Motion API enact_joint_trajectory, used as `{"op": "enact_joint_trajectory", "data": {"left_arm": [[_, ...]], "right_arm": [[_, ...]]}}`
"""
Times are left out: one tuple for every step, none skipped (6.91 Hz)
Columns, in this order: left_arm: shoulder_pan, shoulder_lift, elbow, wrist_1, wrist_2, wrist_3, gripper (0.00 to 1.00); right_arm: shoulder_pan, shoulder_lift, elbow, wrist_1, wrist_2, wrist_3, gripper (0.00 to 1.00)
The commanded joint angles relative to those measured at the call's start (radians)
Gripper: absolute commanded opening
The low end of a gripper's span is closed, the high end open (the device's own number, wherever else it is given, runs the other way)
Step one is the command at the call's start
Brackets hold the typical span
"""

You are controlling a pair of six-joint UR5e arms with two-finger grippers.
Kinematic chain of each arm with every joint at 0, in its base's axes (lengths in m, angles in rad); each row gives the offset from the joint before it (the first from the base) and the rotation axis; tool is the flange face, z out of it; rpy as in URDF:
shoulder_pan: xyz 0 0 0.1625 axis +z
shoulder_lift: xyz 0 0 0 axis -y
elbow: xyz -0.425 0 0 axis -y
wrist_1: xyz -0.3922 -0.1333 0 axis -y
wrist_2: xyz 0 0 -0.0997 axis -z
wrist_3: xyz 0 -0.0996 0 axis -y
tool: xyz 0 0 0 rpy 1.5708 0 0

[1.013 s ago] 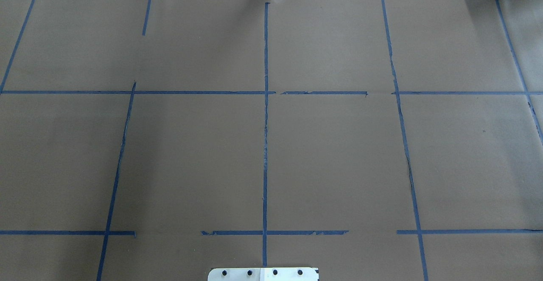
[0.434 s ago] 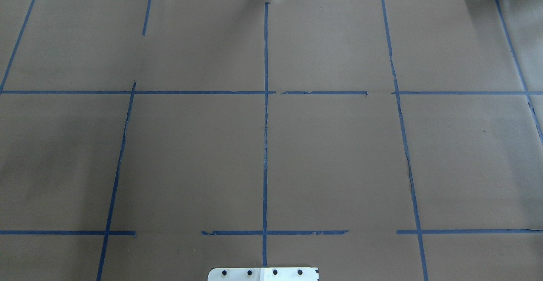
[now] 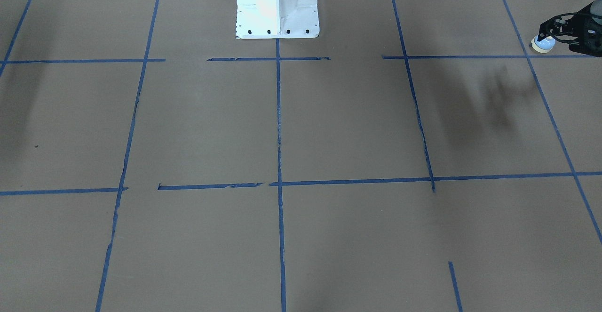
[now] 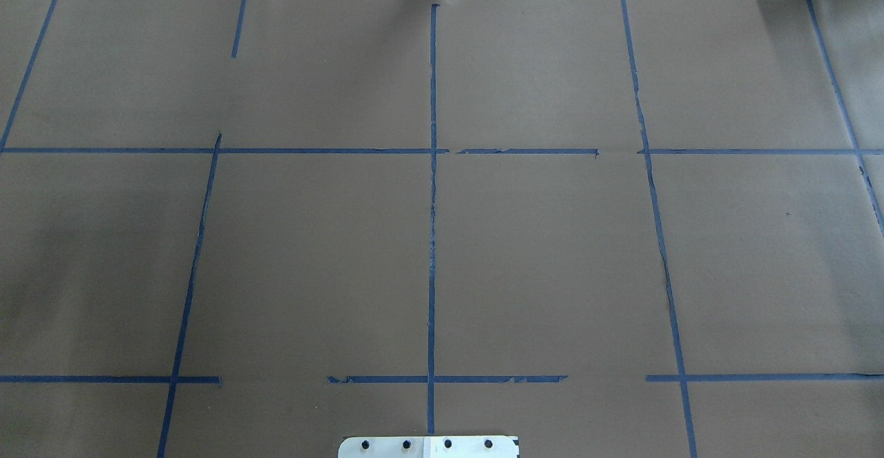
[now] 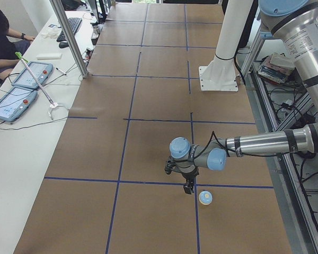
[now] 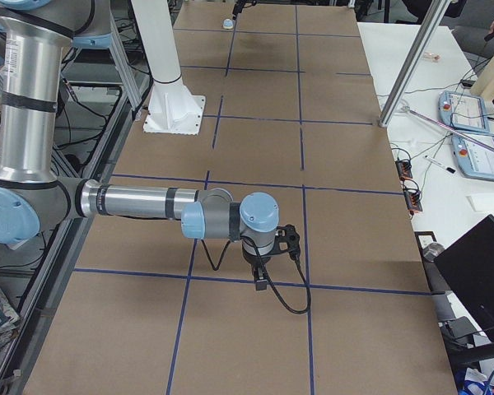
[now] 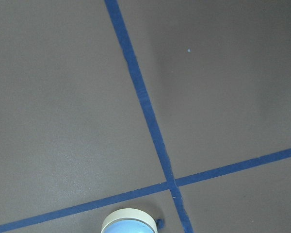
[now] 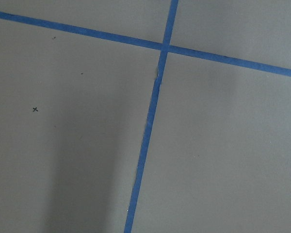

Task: Place and press bell with both arms

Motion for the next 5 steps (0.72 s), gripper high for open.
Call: {"op": "enact_joint_trajectory", "data": {"left_arm": [[0.071,0.023,0.021,-0.022,0.001,-0.02,1.0],[0.094,0.023,0.029,-0.022,0.001,-0.029,1.0],[0.113,0.023,0.035,-0.022,0.001,-0.034,1.0],[0.128,0.022,0.044,-0.022,0.009,-0.034,1.0],[0.134,0.022,0.052,-0.022,0.05,-0.035,1.0]], "right_arm": [[0.0,-0.016,0.023,0.0,0.001,0.0,1.0],[0.0,-0.016,0.023,0.0,0.001,-0.001,1.0],[0.0,-0.016,0.023,0.0,0.001,-0.001,1.0],[0.0,-0.016,0.023,-0.001,0.001,-0.001,1.0],[0.0,-0.016,0.023,0.0,-0.001,-0.001,1.0]]}}
